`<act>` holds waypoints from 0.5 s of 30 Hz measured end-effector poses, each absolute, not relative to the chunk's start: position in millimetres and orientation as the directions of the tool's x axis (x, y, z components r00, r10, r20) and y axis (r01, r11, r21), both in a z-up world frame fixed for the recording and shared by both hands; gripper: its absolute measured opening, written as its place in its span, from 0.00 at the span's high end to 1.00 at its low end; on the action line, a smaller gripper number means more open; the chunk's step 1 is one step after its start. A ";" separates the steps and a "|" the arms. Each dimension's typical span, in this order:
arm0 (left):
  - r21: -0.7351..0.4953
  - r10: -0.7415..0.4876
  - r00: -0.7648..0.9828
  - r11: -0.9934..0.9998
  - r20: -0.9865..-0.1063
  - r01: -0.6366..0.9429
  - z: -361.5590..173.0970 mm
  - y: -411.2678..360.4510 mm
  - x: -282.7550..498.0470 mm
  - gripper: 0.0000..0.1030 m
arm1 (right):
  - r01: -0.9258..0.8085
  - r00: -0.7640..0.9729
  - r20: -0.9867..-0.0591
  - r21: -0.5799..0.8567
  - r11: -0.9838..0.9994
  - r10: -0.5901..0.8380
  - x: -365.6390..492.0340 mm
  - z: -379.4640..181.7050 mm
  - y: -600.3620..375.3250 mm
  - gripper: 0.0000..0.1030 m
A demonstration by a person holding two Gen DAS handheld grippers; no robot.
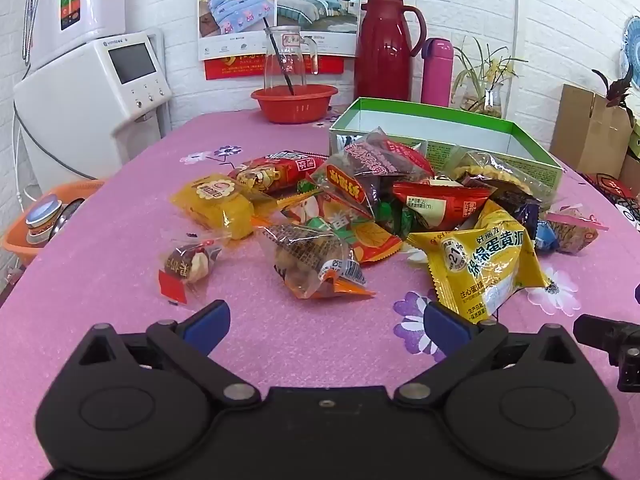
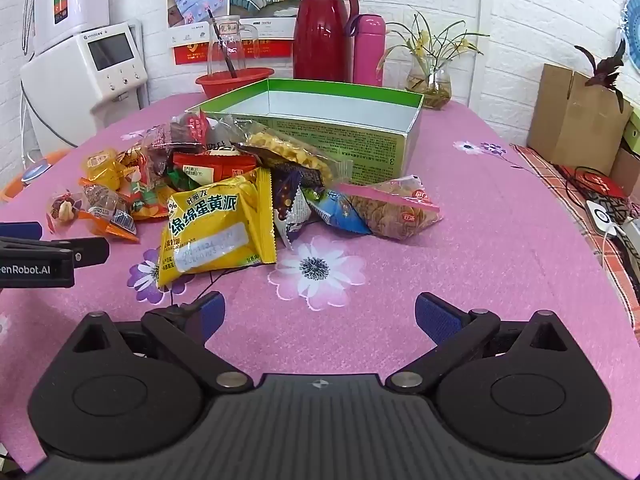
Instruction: Organize snacks
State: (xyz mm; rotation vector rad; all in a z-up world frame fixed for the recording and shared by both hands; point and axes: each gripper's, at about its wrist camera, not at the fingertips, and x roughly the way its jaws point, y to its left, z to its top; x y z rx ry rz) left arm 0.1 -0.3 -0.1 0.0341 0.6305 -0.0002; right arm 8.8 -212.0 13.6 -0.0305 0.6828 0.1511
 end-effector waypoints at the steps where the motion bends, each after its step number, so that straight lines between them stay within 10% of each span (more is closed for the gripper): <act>1: 0.029 0.010 0.808 1.000 -0.589 0.009 0.1 -0.2 0.0 0.00 | -0.148 0.764 -0.632 0.025 0.989 0.130 9.2 13.4 -212.4 0.00; 15: 0.014 -0.004 0.802 1.000 -0.598 0.015 -2.3 0.8 5.5 0.00 | -0.152 0.771 -0.622 0.025 0.988 0.135 10.5 14.9 -215.2 0.00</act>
